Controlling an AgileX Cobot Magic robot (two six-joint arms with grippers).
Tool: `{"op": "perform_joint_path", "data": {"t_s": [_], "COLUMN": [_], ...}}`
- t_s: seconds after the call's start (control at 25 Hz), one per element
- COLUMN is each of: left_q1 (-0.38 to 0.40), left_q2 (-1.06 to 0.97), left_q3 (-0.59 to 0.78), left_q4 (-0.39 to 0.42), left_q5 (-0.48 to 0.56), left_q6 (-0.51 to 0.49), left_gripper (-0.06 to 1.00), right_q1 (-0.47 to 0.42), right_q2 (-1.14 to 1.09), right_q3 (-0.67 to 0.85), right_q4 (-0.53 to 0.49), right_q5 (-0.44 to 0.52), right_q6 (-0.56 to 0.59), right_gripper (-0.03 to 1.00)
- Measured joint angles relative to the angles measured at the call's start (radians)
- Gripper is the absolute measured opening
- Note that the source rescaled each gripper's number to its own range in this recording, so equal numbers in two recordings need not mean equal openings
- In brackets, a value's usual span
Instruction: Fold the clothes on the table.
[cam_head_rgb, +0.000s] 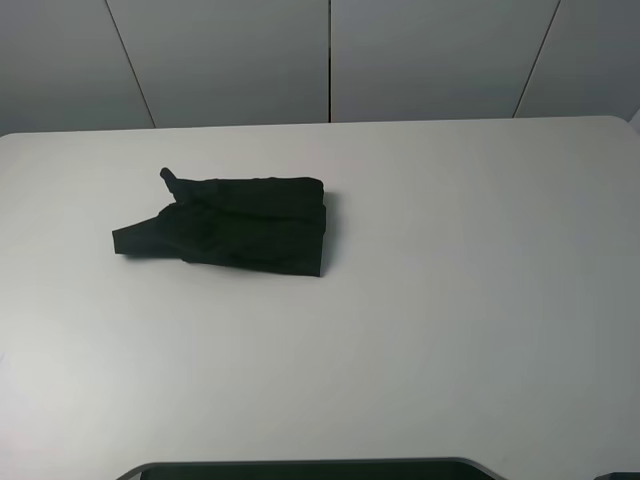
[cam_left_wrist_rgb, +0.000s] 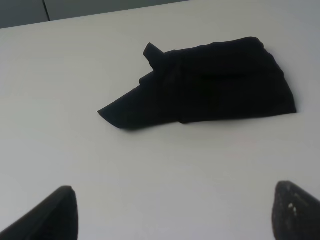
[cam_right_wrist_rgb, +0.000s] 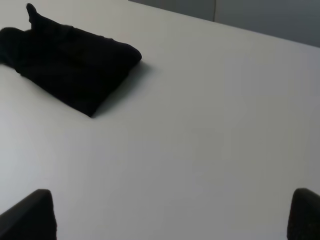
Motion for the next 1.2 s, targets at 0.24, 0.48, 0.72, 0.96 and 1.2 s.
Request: {"op": "perform_joint_path", "data": {"t_s": [0.24,0.48,0.72,0.96,1.2], "left_q1": [0.000,0.000,0.000,0.003,0.093], "left_q2": [-0.002,-0.002,-0.002,-0.002,-0.002], "left_q3": [0.023,0.023,0.023,0.023,0.023], "left_q4": [0.000,0.000,0.000,0.000,0.004], "left_q5": [-0.026,-0.032,-0.032,-0.032,-0.032], "left_q6": [0.000,0.000,0.000,0.000,0.000], "left_gripper": [1.00,1.00,1.00,1.00,1.00], "right_q1": [0.000,0.000,0.000,-0.080,-0.309], "right_q2": [-0.003,-0.004,-0.004,-0.004,-0.004], "right_q3": [0.008,0.008,0.008,0.008,0.008], "right_q4": [0.060,0.067,0.067,0.067,0.067], "right_q5": [-0.022,-0.025,-0.025,-0.025,-0.025], "right_q6": [-0.065,-0.077,-0.097,-0.123,-0.129], "right_gripper": [1.00,1.00,1.00,1.00,1.00]}}
